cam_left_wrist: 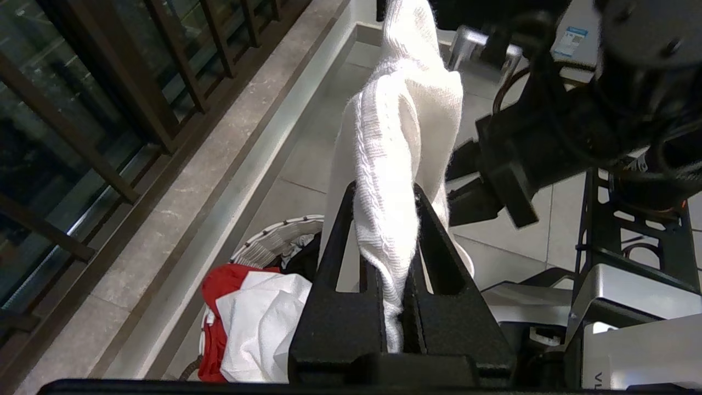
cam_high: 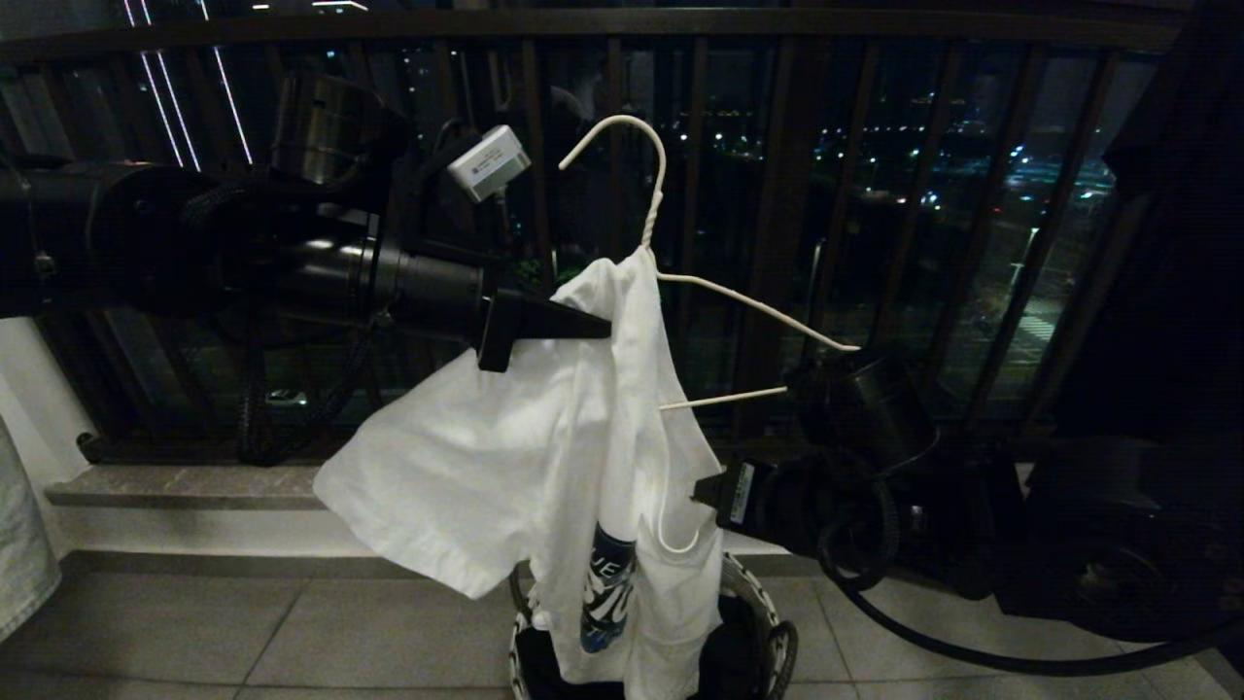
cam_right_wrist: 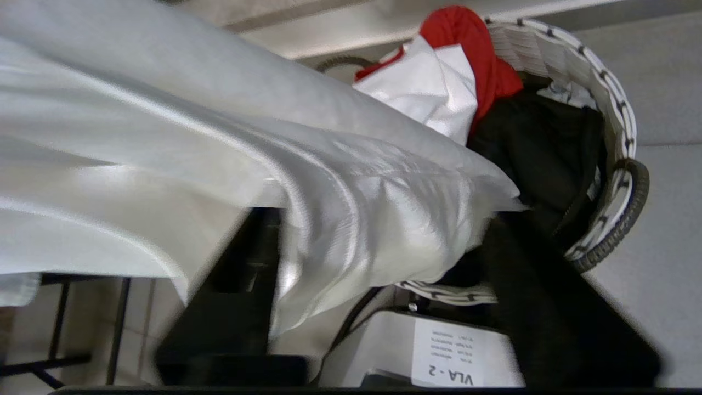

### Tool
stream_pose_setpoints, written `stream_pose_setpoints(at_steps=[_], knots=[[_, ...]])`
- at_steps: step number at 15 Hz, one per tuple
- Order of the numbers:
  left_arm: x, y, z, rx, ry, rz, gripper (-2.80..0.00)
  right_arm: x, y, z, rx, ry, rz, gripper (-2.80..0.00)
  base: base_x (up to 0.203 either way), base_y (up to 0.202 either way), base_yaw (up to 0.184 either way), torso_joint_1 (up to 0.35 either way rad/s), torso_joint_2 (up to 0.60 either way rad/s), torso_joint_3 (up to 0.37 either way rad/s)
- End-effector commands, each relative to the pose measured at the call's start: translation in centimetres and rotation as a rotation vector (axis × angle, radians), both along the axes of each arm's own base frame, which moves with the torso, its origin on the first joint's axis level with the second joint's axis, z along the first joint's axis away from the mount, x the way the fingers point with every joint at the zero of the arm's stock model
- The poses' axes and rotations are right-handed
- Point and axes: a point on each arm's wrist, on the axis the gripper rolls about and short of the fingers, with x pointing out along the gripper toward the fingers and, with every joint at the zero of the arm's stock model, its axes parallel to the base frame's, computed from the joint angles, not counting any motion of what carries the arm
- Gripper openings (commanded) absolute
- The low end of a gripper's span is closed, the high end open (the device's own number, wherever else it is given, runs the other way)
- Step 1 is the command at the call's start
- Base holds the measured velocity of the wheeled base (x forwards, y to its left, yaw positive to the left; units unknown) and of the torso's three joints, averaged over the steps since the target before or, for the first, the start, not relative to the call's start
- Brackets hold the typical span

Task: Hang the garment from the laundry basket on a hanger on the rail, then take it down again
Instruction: Hang the clothes on the clothes rack

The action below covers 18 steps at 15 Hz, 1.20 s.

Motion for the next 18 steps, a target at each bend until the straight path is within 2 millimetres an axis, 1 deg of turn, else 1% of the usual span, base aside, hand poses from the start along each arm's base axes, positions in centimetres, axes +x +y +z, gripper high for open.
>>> stream_pose_setpoints(at_steps=[1,3,7,13,16,18], knots=[[-0.1,0.1,0.0,-0.001,0.000,-0.002,-2.80,0.3,0.0,-0.7,-0.014,0.019,-0.008,-2.80,0.000,0.000,0.000,0.000,0.00,0.000],[-0.1,0.1,0.1,-0.002,-0.002,-0.002,-2.80,0.8,-0.3,-1.1,-0.019,0.026,-0.026,-2.80,0.000,0.000,0.000,0.000,0.00,0.000],[-0.1,0.4,0.2,-0.003,-0.004,0.005,-2.80,1.8,-2.3,-0.7,-0.017,0.016,-0.091,-2.80,0.000,0.000,0.000,0.000,0.00,0.000],[-0.5,0.5,0.6,-0.014,0.007,0.010,-2.80,4.3,-5.3,-0.2,-0.047,-0.063,-0.145,-2.80,0.000,0.000,0.000,0.000,0.00,0.000],[-0.6,0.6,0.5,-0.013,0.010,0.010,-2.80,5.3,-6.3,-0.7,-0.072,-0.071,-0.151,-2.80,0.000,0.000,0.000,0.000,0.00,0.000],[-0.6,0.6,0.5,-0.013,0.010,0.010,-2.80,6.0,-6.8,-0.6,-0.063,-0.102,-0.156,-2.80,0.000,0.000,0.000,0.000,0.00,0.000]])
